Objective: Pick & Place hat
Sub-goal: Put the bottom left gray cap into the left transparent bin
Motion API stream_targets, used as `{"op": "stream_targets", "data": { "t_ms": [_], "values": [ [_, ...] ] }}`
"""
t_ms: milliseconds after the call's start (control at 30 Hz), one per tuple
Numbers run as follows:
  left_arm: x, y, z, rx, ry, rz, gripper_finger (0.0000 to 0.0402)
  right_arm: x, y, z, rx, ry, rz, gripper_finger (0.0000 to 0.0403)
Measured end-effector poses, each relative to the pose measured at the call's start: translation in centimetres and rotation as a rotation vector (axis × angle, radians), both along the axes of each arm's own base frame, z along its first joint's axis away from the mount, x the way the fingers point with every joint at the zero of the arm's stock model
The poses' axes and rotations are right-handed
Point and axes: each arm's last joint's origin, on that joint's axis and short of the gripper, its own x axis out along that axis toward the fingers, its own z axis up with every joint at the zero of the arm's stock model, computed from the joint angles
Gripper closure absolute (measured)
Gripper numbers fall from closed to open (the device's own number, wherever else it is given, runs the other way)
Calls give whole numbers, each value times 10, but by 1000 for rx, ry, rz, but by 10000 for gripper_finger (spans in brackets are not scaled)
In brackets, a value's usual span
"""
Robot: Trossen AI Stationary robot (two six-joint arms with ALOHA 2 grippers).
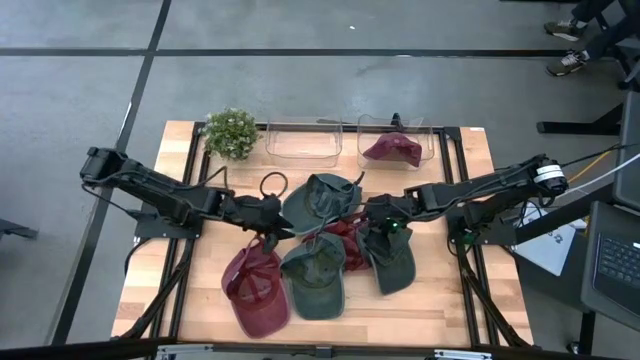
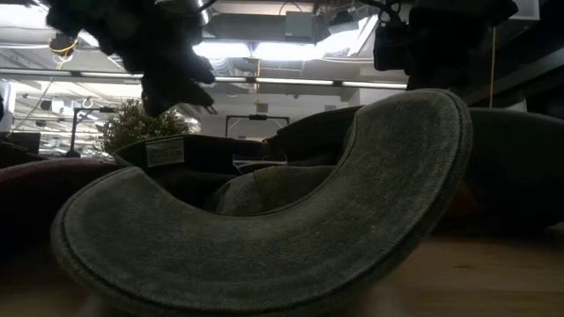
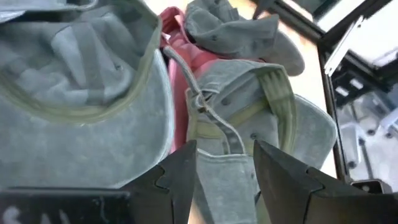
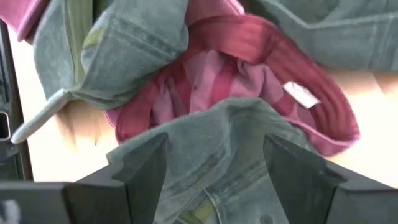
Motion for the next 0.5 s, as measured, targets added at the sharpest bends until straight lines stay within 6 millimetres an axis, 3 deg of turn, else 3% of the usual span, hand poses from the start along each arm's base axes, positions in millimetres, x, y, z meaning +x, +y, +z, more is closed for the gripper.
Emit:
{"op": "stream_targets", "data": {
  "t_ms": [267,500],
  "values": [
    [-19,4,9,63,-42,-20,249,10,-3,19,-118,-77,-2,143],
    [-27,10,17,210,-68,-87,249,35,-3,28,-171,-94,54,143]
  ]
}}
